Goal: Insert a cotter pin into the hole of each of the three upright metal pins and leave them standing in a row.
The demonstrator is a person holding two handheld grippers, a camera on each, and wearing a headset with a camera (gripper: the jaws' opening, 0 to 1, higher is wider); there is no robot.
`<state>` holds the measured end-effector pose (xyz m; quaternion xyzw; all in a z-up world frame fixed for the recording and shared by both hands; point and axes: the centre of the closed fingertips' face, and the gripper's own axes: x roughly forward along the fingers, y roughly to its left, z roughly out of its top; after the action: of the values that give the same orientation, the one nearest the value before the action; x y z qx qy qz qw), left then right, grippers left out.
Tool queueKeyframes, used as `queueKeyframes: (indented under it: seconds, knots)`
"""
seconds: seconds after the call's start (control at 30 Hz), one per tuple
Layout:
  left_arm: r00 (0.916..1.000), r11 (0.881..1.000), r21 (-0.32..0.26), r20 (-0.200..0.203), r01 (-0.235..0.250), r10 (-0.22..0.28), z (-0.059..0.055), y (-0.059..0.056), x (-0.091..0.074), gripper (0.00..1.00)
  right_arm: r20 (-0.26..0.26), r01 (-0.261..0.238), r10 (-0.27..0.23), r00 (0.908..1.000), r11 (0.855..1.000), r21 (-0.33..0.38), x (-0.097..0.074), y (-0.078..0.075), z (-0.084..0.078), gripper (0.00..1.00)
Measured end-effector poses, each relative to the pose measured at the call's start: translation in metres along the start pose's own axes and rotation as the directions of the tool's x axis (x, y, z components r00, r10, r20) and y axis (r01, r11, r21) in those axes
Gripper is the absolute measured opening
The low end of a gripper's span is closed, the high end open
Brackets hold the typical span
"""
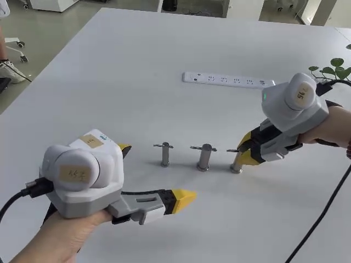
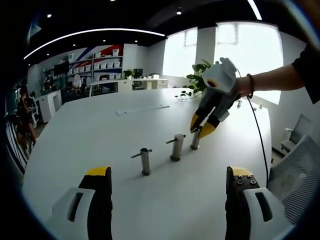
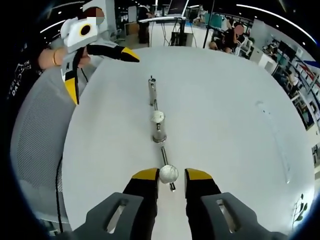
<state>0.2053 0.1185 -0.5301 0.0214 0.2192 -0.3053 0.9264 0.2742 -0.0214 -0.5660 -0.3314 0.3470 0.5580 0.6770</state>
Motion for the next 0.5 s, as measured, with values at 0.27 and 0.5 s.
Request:
queueKeyframes:
  seconds: [0.27,0.5]
  knots:
    - [0.9999,1.0,0.016,-0.004,-0.014,0.014,0.004,0.004,-0.003,0.95,0.074,0.044,-0.058,0.9956,0.983,0.178,-0.019,0.005,0.01,0.33]
    - [0.9996,1.0,0.009,-0.002,-0.029,0.029,0.009,0.008,-0.008,0.96,0.117,0.103,-0.137,0.9837,0.962,0.255,-0.029,0.01,0.013,0.47]
